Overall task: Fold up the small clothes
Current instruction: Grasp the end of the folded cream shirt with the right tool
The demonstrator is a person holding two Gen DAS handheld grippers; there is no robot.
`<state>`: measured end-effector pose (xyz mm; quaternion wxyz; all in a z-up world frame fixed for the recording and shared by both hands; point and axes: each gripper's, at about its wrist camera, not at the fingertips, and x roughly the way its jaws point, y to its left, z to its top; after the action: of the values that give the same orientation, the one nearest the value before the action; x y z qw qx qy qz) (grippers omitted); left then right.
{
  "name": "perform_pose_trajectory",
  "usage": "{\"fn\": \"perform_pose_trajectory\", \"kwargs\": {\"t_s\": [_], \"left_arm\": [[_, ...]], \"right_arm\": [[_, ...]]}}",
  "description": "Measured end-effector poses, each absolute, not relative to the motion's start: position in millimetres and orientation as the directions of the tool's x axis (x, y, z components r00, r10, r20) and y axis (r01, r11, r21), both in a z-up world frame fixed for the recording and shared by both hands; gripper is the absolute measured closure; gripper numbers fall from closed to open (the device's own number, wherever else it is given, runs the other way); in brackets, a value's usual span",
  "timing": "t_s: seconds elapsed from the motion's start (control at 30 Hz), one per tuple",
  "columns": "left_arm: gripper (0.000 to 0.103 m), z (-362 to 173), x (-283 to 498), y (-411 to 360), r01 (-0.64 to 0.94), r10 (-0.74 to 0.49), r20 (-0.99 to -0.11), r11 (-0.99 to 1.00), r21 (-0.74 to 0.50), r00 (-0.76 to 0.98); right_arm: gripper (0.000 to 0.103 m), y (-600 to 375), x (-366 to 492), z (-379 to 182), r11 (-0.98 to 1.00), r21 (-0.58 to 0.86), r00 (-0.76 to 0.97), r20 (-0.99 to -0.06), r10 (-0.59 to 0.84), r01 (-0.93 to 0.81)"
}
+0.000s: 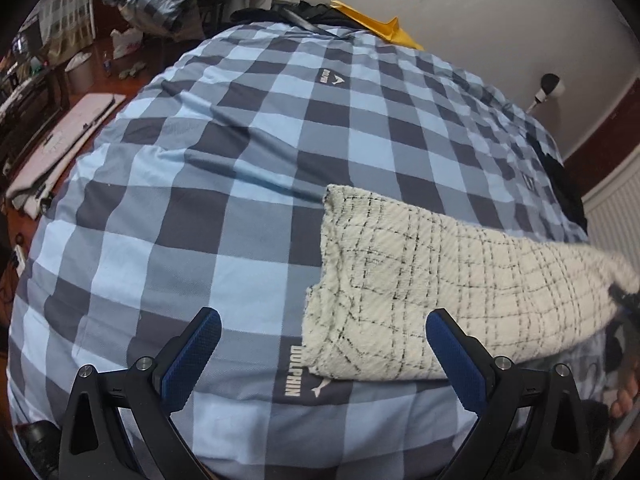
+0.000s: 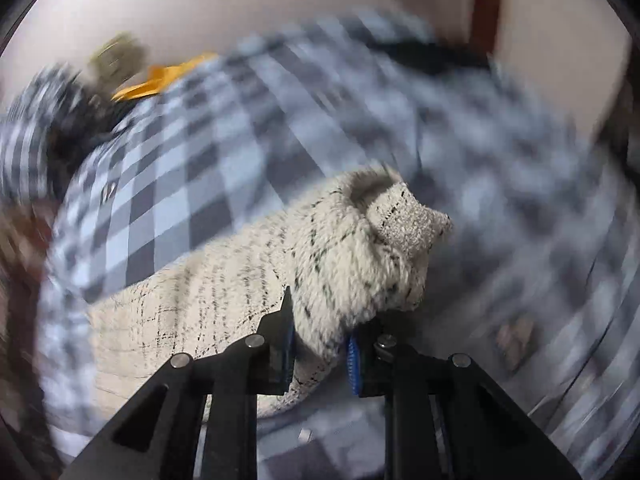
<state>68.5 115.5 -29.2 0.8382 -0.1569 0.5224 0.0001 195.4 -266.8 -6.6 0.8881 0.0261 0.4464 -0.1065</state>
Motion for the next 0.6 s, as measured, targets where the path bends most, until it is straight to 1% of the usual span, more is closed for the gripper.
{"fn": "perform_pose_trajectory", "kwargs": {"t_s": [0.07, 0.13, 0.27, 0.37, 0.5, 0.6], "left_arm": [[0.000, -30.7, 71.3, 121.6, -0.178, -0.166, -0.877, 0.946, -0.271, 0.450], [0.000, -31.0, 74.5, 131.1, -0.200, -0.157, -0.878, 0.942, -0.271, 0.453], [0.000, -26.6, 77.4, 158.7, -0.268, -0.153, -0.863, 0.912, -0.311, 0.481], [0.000, -19.0, 76.0, 185.5, -0.334, -0.115, -0.847, 0.885, -0.325, 0.520], [0.000, -7.5, 71.0, 215.2, -0.436, 0.021, -0.822, 0.856, -0.280, 0.569], [0.000, -4.6, 73.7, 230.4, -0.457, 0.058, -0.813, 0.849, -0.265, 0.579]], "right_arm": [[0.087, -217.6, 199.6, 7.2, 0.983, -0.130, 0.650, -0.738, -0.181, 0.126], [0.087, -177.6, 203.1, 11.1, 0.981, -0.186, 0.692, -0.701, -0.172, 0.055], [0.087, -82.3, 201.8, -5.3, 0.938, -0.328, 0.763, -0.633, -0.130, -0.113], [0.087, -30.0, 192.1, -35.8, 0.889, -0.389, 0.772, -0.632, -0.067, -0.242], [0.087, 15.8, 181.2, -85.2, 0.812, -0.453, 0.758, -0.652, -0.018, -0.370], [0.086, 40.2, 177.0, -119.1, 0.757, -0.475, 0.739, -0.674, 0.015, -0.449]]}}
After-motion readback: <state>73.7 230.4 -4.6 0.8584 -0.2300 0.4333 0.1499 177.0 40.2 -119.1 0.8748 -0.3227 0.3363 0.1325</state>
